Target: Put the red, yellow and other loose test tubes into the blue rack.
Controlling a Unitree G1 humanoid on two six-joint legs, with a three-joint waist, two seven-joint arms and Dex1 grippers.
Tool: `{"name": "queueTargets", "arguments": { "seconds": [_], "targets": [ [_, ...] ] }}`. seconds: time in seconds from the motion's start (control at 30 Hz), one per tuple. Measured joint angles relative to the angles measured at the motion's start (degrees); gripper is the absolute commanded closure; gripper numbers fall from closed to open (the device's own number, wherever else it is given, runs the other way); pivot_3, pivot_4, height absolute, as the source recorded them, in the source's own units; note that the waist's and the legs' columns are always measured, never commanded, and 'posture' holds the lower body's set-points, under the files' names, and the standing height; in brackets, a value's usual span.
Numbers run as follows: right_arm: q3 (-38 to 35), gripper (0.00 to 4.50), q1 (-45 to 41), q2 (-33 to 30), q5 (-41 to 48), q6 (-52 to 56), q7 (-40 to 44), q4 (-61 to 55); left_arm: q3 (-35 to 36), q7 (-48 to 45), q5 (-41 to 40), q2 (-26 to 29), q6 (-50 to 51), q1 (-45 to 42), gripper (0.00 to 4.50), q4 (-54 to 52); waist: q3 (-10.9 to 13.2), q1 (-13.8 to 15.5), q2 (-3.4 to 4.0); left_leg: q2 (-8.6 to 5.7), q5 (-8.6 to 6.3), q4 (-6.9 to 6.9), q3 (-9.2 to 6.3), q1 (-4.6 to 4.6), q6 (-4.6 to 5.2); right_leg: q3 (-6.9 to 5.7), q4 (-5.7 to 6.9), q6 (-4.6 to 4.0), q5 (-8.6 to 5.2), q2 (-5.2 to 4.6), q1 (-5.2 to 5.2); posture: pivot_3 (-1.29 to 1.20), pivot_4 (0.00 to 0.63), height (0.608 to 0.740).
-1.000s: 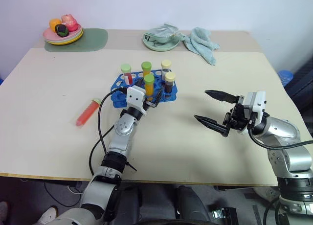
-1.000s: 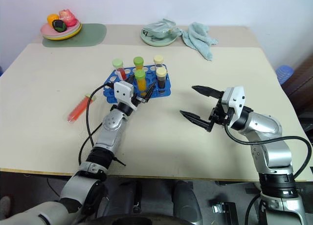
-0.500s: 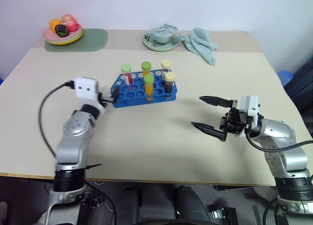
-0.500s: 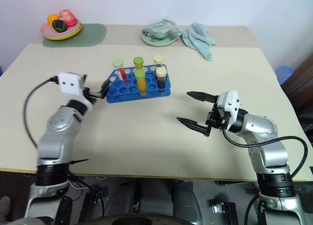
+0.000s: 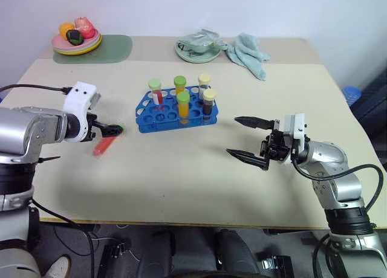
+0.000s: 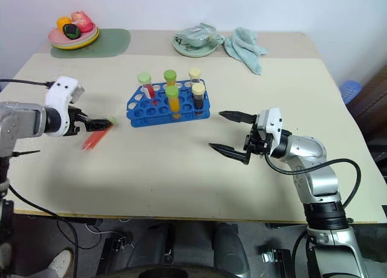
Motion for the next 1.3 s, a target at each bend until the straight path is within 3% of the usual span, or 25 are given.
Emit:
{"name": "queueTargets", "arguments": {
  "seconds": [0.1,0.27,0.7,0.8,0.93,1.17,1.3],
  "targets": [
    [-0.03,0.00,0.13,0.09,-0.04,-0.37,-0.05,0.01,-6.38,-5.58,0.92,3.31,-1.79,-1.29,0.06,3.54,0.01,-0.03,0.01,0.01,0.00,0.00,0.00,0.00,0.00,0.02,0.04,-0.01,0.00,0.03,-0.02,0.00,0.150,0.740],
    [-0.02,0.00,0.98,0.37,-0.08,-0.55,-0.73,-0.04,-15.27,-8.72,6.29,2.81,-5.78,-5.27,0.06,11.96,0.02,0.40,-0.02,0.00,0.00,0.05,0.00,-0.07,0.00,0.01,0.00,0.00,-0.01,0.02,-0.02,0.00,0.150,0.740],
    [-0.25,0.00,2.85,0.40,-0.06,-0.57,-2.51,-1.77,-22.99,-13.37,15.02,-3.90,-8.40,-14.46,0.06,25.96,0.02,0.16,-0.03,0.01,0.00,0.06,-0.01,-0.09,0.01,0.02,0.05,0.01,-0.01,0.04,-0.07,0.00,0.150,0.740],
    [-0.25,0.00,2.93,0.40,-0.06,-0.56,-2.79,-1.80,-23.58,-13.89,16.88,-5.02,-9.26,-15.36,0.94,28.64,0.02,0.17,-0.02,0.01,0.00,0.06,-0.01,-0.09,0.01,0.02,0.05,0.01,-0.01,0.04,-0.07,0.00,0.150,0.740],
    [-0.25,0.00,3.07,0.40,-0.06,-0.54,-3.12,-1.87,-23.92,-14.20,18.94,-5.79,-10.42,-15.93,2.87,30.32,0.03,0.18,-0.03,0.01,0.00,0.06,-0.01,-0.09,0.01,0.02,0.06,0.01,-0.01,0.03,-0.07,0.00,0.150,0.740],
    [-0.23,0.00,3.34,0.40,-0.05,-0.52,-3.39,-1.97,-20.91,-13.30,19.37,-6.58,-9.79,-15.23,2.87,29.44,0.02,0.20,-0.03,0.01,0.00,0.06,-0.01,-0.09,0.01,0.02,0.05,0.01,-0.01,0.02,-0.07,0.00,0.150,0.740],
    [-0.15,0.00,3.33,0.41,-0.04,-0.53,-3.40,-2.04,-15.84,-11.85,18.15,-5.20,-6.95,-10.25,2.87,21.22,0.02,-0.11,-0.03,0.03,0.00,0.06,-0.02,-0.09,0.01,0.03,0.13,0.01,-0.01,0.02,-0.12,0.00,0.150,0.740]
  ]
}}
